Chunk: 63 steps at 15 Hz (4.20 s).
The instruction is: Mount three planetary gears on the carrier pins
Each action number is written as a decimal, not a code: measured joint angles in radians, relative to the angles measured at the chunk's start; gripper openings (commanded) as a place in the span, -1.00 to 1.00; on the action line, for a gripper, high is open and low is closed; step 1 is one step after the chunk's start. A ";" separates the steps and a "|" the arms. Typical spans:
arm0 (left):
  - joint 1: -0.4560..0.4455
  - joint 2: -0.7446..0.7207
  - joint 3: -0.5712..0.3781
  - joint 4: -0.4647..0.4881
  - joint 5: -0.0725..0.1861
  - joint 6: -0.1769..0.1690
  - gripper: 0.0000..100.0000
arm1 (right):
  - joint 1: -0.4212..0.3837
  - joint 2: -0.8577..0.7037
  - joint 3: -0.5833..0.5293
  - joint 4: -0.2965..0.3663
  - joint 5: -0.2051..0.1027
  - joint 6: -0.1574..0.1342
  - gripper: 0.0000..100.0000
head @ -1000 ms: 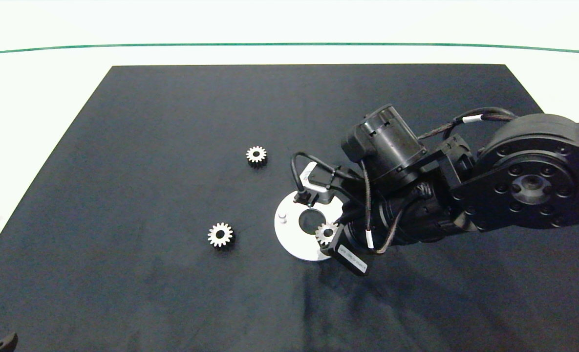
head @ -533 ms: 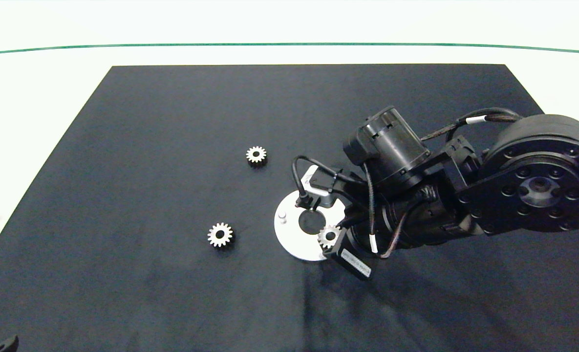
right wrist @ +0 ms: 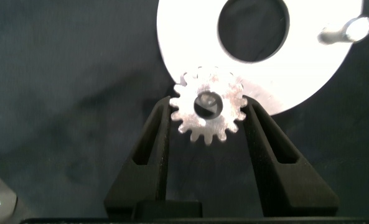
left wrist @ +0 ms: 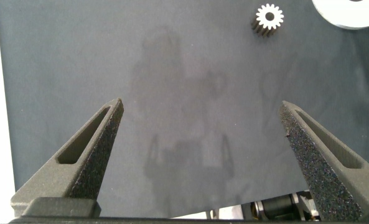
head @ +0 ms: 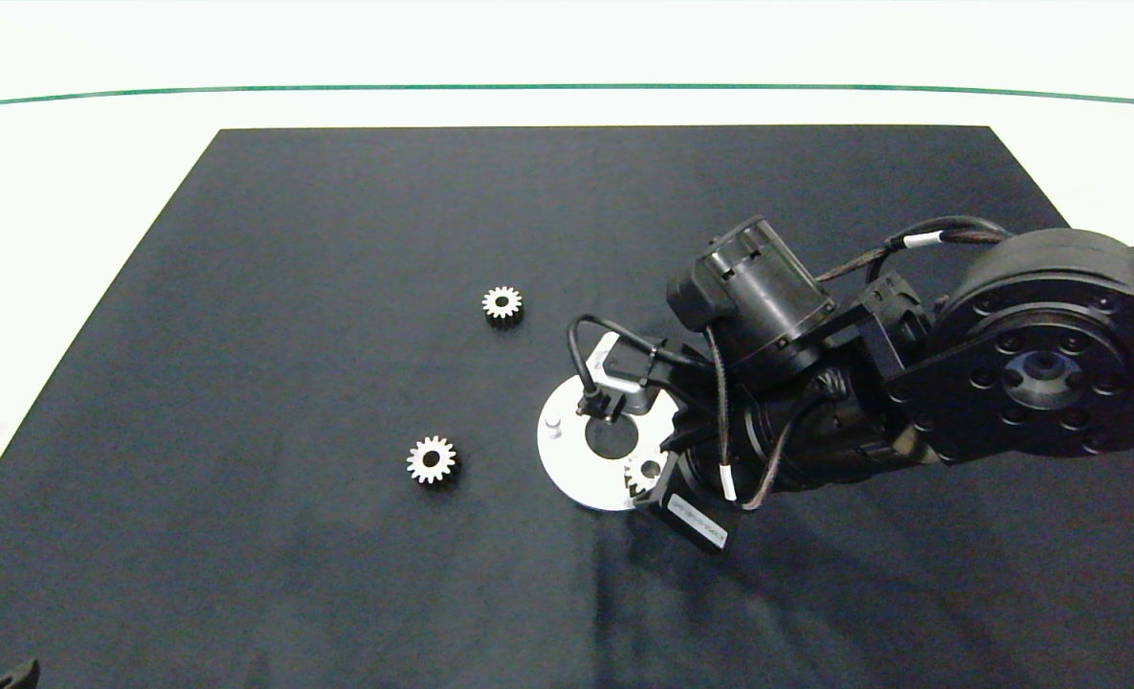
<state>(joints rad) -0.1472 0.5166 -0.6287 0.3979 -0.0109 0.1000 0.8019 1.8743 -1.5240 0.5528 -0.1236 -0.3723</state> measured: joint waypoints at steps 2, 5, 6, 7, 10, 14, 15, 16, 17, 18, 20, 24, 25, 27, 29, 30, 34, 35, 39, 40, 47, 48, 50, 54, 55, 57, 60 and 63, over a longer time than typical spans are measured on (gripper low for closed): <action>0.000 0.000 0.000 0.000 0.000 -0.001 1.00 | -0.001 -0.006 0.009 0.010 0.000 0.000 -0.56; 0.000 -0.001 0.000 0.000 0.000 -0.001 1.00 | -0.004 -0.009 0.010 0.009 0.000 0.001 -0.56; 0.000 -0.001 0.000 0.000 0.000 -0.001 1.00 | -0.005 -0.006 -0.005 0.007 0.000 0.002 -0.56; 0.000 -0.001 0.000 0.000 0.000 -0.001 1.00 | -0.006 -0.004 -0.021 0.006 0.000 0.004 -0.56; 0.000 -0.001 0.000 0.000 0.000 -0.001 1.00 | -0.007 0.009 -0.073 0.010 -0.005 0.004 -0.56; 0.000 -0.002 0.000 0.000 0.000 -0.003 1.00 | -0.002 0.014 -0.051 0.021 -0.009 0.001 -0.56; 0.000 -0.004 0.002 0.000 0.000 -0.003 1.00 | -0.002 0.014 -0.046 0.026 -0.009 0.001 -0.56; 0.000 -0.005 0.005 0.000 0.000 -0.003 1.00 | -0.003 0.014 -0.042 0.025 -0.009 0.000 -0.56; 0.000 -0.006 0.007 0.000 0.000 -0.003 1.00 | -0.004 0.014 -0.039 0.027 -0.009 0.000 -0.56; 0.000 -0.007 0.010 0.000 0.000 -0.003 1.00 | -0.006 0.014 -0.039 0.027 -0.010 0.000 -0.56; 0.000 -0.009 0.012 0.000 0.000 -0.002 1.00 | -0.006 0.017 -0.047 0.025 -0.010 0.001 -0.56; 0.000 -0.010 0.012 0.000 0.000 -0.003 1.00 | -0.004 0.032 -0.063 0.023 -0.020 0.001 -0.56; 0.000 -0.010 0.012 0.000 0.000 -0.003 1.00 | -0.003 0.035 -0.063 0.022 -0.020 0.001 -0.56; 0.000 -0.010 0.012 0.000 0.000 -0.003 1.00 | -0.001 0.038 -0.061 0.024 -0.020 0.001 -0.56; 0.000 -0.010 0.012 -0.001 0.000 -0.002 1.00 | -0.001 0.040 -0.059 0.028 -0.020 0.000 -0.56; 0.000 -0.010 0.012 -0.001 0.000 -0.002 1.00 | 0.000 0.040 -0.059 0.029 -0.020 -0.001 -0.56; 0.000 -0.010 0.012 -0.001 0.000 -0.002 1.00 | -0.001 0.037 -0.053 0.050 -0.021 -0.001 -0.56; 0.000 -0.010 0.012 -0.001 0.000 -0.002 1.00 | -0.001 0.036 -0.052 0.055 -0.021 -0.002 -0.56; 0.000 -0.010 0.012 -0.001 0.000 -0.002 1.00 | 0.000 0.039 -0.051 0.055 -0.024 -0.001 1.00; 0.000 -0.010 0.012 -0.001 0.000 -0.002 1.00 | -0.001 0.039 -0.051 0.055 -0.024 0.000 1.00; 0.000 -0.009 0.012 -0.002 0.000 -0.003 1.00 | -0.003 0.043 -0.058 0.056 -0.023 0.003 1.00; 0.000 -0.009 0.012 -0.004 0.001 -0.003 1.00 | -0.003 0.043 -0.061 0.056 -0.020 0.006 1.00; 0.001 -0.007 0.012 -0.004 0.002 -0.004 1.00 | -0.006 0.035 -0.077 0.056 -0.017 0.014 1.00; -0.007 0.001 0.013 -0.004 -0.050 -0.004 1.00 | -0.008 -0.038 -0.091 0.058 -0.022 0.086 1.00; -0.018 0.003 0.013 -0.003 -0.099 -0.006 1.00 | -0.016 -0.069 -0.091 0.060 -0.023 0.120 1.00; -0.033 0.006 0.021 -0.003 -0.115 -0.006 1.00 | -0.039 -0.143 -0.088 0.072 -0.023 0.208 1.00; -0.097 0.021 0.026 -0.003 -0.117 -0.004 1.00 | -0.062 -0.265 -0.073 0.089 -0.051 0.329 1.00; -0.202 0.051 0.043 -0.044 -0.122 -0.006 1.00 | -0.092 -0.387 -0.028 0.098 -0.059 0.354 1.00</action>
<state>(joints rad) -0.3491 0.5677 -0.5860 0.3540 -0.1332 0.0938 0.7096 1.4874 -1.5519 0.6504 -0.1828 -0.0183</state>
